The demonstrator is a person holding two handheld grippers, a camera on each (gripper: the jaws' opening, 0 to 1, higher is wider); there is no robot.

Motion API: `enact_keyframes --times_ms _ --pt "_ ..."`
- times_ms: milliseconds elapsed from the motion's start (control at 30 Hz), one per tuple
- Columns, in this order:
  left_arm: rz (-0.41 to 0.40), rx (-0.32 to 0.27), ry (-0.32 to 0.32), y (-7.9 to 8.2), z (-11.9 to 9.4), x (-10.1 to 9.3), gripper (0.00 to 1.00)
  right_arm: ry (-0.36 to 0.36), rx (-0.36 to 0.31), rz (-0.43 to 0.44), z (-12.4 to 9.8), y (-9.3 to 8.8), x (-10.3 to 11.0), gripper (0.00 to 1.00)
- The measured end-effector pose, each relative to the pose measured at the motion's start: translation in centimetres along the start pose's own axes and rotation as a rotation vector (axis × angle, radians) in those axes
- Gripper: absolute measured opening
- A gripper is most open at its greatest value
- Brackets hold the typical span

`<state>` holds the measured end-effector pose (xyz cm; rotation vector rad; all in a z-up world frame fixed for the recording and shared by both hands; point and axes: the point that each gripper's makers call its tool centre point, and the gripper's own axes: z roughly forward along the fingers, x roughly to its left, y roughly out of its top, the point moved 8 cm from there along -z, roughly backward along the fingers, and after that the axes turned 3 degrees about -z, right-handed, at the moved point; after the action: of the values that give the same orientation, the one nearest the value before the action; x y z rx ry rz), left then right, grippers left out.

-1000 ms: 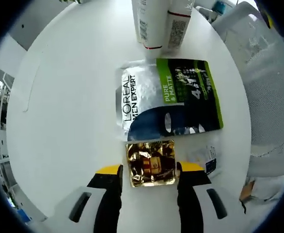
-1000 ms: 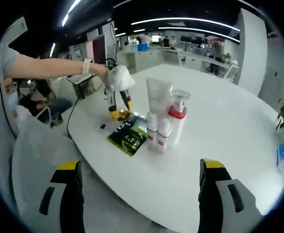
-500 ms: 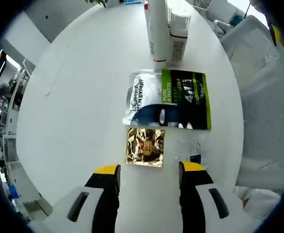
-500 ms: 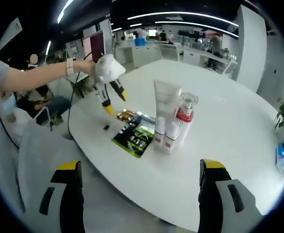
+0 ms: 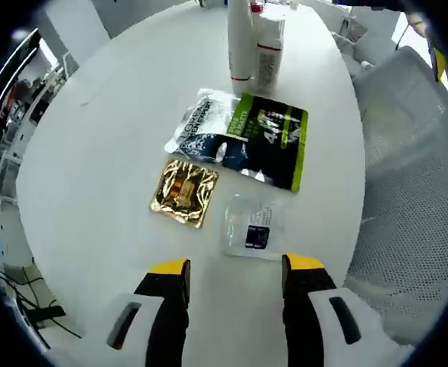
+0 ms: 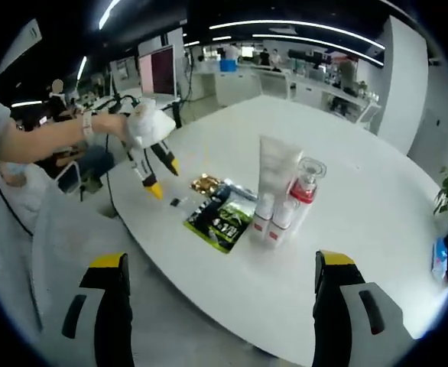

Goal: Arrange the skincare products in the storage area until every visible bottle or jar stands upright without overlapping.

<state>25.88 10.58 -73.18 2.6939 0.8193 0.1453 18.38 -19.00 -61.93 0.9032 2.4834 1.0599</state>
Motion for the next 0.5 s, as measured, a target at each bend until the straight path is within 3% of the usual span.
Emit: enact_keyframes --times_ms 67,167,333,500 --pt "-0.016 0.0 0.002 -0.7 0.3 -0.7 0.44 0.002 0.001 0.0 0.0 0.0 0.1 1.0" --pt "-0.036 -0.016 -0.003 -1.0 1.1 -1.0 0.46 0.007 0.003 -0.005 0.1 0.0 0.2 1.0" --pt "-0.107 -0.044 -0.007 -0.9 1.0 -3.5 0.37 0.012 -0.001 -0.01 0.1 0.0 0.4 1.0" --pt "-0.128 -0.056 0.005 -1.3 1.6 -3.7 0.35 0.017 -0.005 -0.015 0.1 0.1 0.5 1.0"
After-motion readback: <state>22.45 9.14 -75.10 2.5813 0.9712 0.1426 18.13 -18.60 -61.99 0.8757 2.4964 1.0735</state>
